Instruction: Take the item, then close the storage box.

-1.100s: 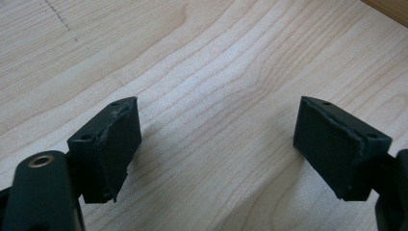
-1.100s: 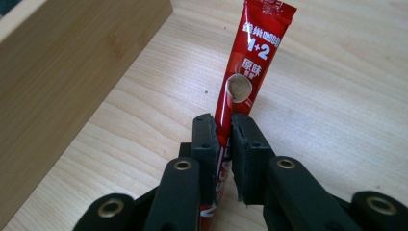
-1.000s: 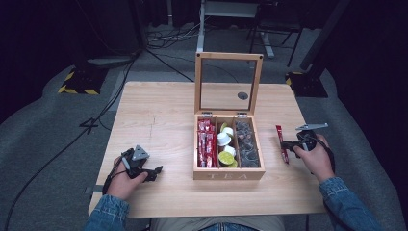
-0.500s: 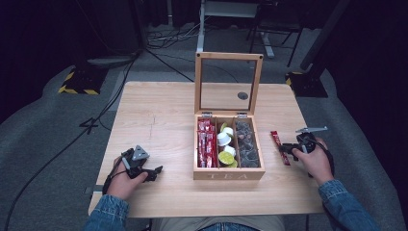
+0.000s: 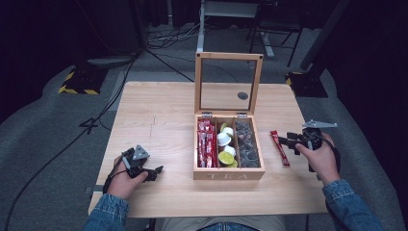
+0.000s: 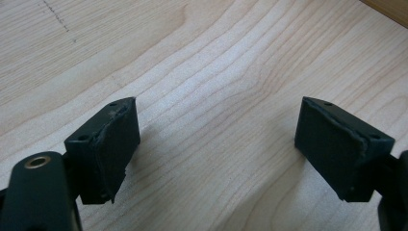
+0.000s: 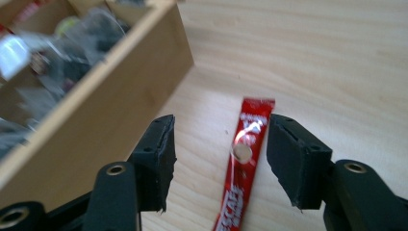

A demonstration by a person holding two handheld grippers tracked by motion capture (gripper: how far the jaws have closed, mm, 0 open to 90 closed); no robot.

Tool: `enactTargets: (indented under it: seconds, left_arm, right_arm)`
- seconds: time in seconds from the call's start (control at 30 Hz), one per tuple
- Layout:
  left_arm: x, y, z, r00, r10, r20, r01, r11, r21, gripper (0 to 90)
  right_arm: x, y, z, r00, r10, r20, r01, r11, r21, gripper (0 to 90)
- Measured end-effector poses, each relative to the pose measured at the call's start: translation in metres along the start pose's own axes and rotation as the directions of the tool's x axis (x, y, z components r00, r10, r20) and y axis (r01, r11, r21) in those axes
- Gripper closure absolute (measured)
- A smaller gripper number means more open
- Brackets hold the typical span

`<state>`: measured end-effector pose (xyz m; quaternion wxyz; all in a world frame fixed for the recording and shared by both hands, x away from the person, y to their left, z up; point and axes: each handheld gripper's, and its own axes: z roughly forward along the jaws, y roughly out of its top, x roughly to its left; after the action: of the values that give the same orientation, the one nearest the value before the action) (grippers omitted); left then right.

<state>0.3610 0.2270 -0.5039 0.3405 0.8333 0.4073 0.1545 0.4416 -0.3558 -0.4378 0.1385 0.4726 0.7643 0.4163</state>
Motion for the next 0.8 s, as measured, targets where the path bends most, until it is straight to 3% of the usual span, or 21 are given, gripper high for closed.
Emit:
enactTargets:
  seconds: [0.3,0.4,0.53,0.8]
  left_arm:
    - [0.000,0.001,0.000,1.0000,-0.004,-0.002,0.004,1.0000,0.002,15.5]
    - [0.000,0.001,0.000,1.0000,-0.002,-0.002,0.002,1.0000,0.003,15.6]
    - [0.000,0.001,0.001,1.0000,-0.003,-0.001,0.003,1.0000,0.002,15.4]
    - [0.000,0.001,0.001,1.0000,-0.003,-0.004,0.003,1.0000,0.002,15.4]
  right_arm:
    - [0.015,0.041,-0.016,0.9989,-0.044,-0.015,0.042,0.995,-0.087,38.6]
    - [0.020,0.052,-0.018,0.9984,-0.056,-0.006,0.055,0.994,-0.099,37.2]
    - [0.024,0.066,-0.018,0.9937,-0.112,-0.013,0.110,0.990,-0.094,37.6]
    - [0.029,0.092,-0.017,0.9929,-0.116,-0.028,0.110,0.984,-0.141,38.2]
